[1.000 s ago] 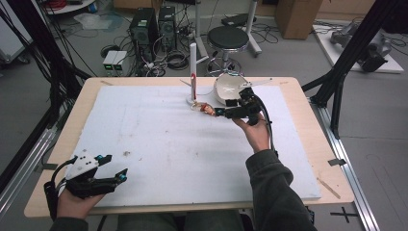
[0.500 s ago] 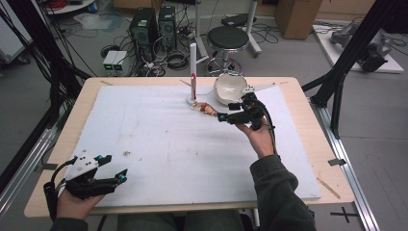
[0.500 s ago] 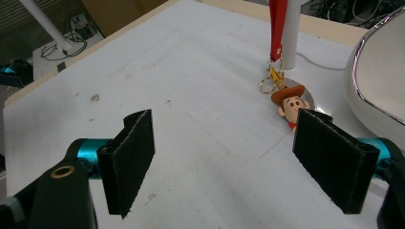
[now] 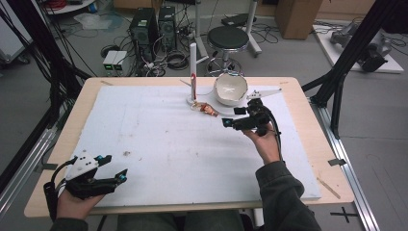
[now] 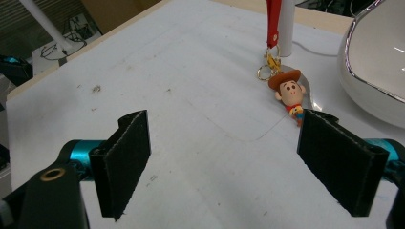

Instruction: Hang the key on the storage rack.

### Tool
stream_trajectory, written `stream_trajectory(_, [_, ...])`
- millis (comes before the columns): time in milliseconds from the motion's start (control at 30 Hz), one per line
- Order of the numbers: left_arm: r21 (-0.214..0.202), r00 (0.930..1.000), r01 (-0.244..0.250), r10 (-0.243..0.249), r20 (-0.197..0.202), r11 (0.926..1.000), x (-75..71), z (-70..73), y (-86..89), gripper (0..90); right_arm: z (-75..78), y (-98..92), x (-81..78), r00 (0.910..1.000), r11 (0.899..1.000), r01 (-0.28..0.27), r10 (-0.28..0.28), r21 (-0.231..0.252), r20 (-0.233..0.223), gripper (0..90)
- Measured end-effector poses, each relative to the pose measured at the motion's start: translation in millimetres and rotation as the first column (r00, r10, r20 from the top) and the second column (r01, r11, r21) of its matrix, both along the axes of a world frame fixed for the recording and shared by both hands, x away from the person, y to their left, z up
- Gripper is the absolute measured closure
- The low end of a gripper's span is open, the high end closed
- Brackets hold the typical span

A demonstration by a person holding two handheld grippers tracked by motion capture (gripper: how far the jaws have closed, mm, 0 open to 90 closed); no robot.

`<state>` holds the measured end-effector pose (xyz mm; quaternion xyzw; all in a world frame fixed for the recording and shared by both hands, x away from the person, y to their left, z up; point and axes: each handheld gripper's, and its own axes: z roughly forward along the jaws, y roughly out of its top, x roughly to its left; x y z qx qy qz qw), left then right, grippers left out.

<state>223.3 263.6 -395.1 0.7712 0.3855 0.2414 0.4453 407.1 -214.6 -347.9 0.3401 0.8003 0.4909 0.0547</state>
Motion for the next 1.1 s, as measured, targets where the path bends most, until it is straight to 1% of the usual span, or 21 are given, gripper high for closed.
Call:
stream_trajectory(67, [0.0, 1.0, 0.001, -0.001, -0.001, 1.0, 0.1, 0.0, -0.1, 26.8, -1.4, -1.9, -1.7, 1.0, 1.0, 0.001, -0.001, 0.001, 0.004, 17.4])
stream_trajectory(167, [0.0, 1.0, 0.003, -0.003, -0.003, 1.0, 0.5, -0.1, -0.1, 26.8, -3.6, -5.2, -5.2, 0.9999, 1.0, 0.0, 0.0, -0.005, -0.011, 17.0])
stream_trajectory(333, [-0.003, 1.0, -0.002, 0.002, -0.004, 1.0, 0.5, -0.2, -0.5, 26.8, -6.1, -10.6, -10.1, 1.0, 1.0, 0.006, -0.006, 0.008, -0.004, 16.8])
stream_trajectory(533, [-0.002, 1.0, -0.002, 0.002, -0.007, 1.0, 0.8, -0.5, -0.6, 26.8, -8.4, -15.5, -15.7, 1.0, 1.0, 0.009, -0.009, 0.005, -0.005, 15.6])
stream_trajectory(633, [-0.002, 1.0, -0.002, 0.002, -0.007, 1.0, 0.8, -0.4, -0.6, 26.8, -9.7, -17.2, -18.5, 1.0, 1.0, 0.008, -0.008, 0.002, -0.001, 14.6])
stream_trajectory(667, [-0.003, 1.0, -0.002, 0.002, -0.007, 1.0, 0.8, -0.4, -0.6, 26.8, -9.8, -17.4, -19.1, 0.9999, 1.0, 0.011, -0.011, -0.01, 0.002, 13.7])
stream_trajectory(733, [-0.002, 1.0, -0.002, 0.002, -0.008, 1.0, 0.8, -0.4, -0.6, 26.8, -9.2, -17.3, -21.4, 0.9999, 1.0, 0.012, -0.012, -0.012, -0.008, 13.2])
stream_trajectory(900, [-0.002, 1.0, -0.003, 0.003, -0.007, 1.0, 0.7, -0.4, -0.8, 26.8, -7.1, -19.0, -25.6, 0.9999, 1.0, 0.005, -0.005, -0.015, 0.011, 12.6])
stream_trajectory(933, [-0.001, 1.0, -0.003, 0.003, -0.007, 1.0, 0.7, -0.4, -0.8, 26.8, -6.5, -19.3, -27.4, 1.0, 1.0, 0.008, -0.008, -0.014, 0.003, 12.5])
stream_trajectory(1033, [0.0, 1.0, -0.001, 0.001, -0.006, 1.0, 0.3, 0.0, -0.4, 26.8, -6.7, -21.4, -31.2, 0.9998, 1.0, 0.006, -0.006, -0.019, 0.018, 12.5])
stream_trajectory(1067, [-0.003, 1.0, -0.003, 0.003, -0.005, 1.0, 0.5, -0.2, -0.6, 26.8, -6.5, -22.0, -33.0, 0.9999, 1.0, 0.011, -0.011, -0.019, 0.012, 12.5])
stream_trajectory(1100, [-0.002, 1.0, -0.003, 0.003, -0.006, 1.0, 0.5, -0.2, -0.5, 26.8, -7.2, -23.3, -34.7, 0.9998, 1.0, 0.011, -0.01, -0.017, 0.015, 12.4])
